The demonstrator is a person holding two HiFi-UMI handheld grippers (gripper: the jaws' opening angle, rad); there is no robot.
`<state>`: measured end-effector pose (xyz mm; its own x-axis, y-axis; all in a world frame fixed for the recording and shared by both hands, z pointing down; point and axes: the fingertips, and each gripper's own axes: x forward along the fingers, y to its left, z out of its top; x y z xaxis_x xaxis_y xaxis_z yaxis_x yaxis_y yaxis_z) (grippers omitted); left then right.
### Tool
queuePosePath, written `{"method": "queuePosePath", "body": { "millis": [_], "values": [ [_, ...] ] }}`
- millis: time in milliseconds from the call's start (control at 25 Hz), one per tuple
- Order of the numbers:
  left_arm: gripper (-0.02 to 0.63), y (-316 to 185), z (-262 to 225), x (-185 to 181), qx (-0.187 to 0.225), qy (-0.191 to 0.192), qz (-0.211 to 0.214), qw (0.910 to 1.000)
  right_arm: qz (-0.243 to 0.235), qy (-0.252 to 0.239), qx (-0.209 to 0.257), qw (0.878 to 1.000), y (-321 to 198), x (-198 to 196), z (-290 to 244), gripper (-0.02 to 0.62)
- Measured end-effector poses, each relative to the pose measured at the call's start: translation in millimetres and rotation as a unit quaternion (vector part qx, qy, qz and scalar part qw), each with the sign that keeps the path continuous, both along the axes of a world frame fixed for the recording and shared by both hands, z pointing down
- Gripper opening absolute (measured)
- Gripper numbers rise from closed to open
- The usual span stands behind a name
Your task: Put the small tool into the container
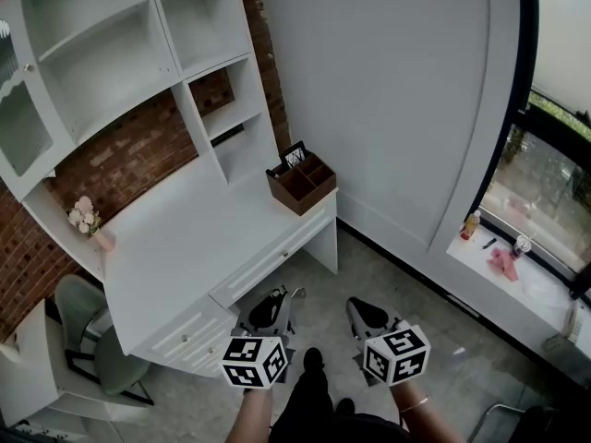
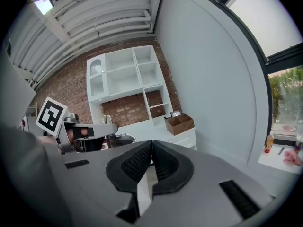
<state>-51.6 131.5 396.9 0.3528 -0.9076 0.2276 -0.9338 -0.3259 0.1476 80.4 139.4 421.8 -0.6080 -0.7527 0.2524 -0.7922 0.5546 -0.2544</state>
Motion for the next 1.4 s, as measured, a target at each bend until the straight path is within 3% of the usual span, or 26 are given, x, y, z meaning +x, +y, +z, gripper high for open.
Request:
{"method": "queuePosePath", "body": {
  "millis": [320,1000,1400],
  "values": [
    [0.077,-70.6,11.7,-10.4,-0.002,0.008,0.003,1.0,0.009,0.008,-0.013,1.0,-59.8,-5.4,15.9,0.005],
    [0.077,-269.4,12.4,-50.2,-0.007,0.013,0.049,0.9987,0.023,0.014,-0.033,0.999,-255.5,-70.5,26.4,0.005],
    [0.077,-348.5,2.2,-47.2,0.004,0.013,0.08,0.9967,0.055,0.021,-0.045,0.997,-308.2,-68.9,35.0,0.005]
  ]
}}
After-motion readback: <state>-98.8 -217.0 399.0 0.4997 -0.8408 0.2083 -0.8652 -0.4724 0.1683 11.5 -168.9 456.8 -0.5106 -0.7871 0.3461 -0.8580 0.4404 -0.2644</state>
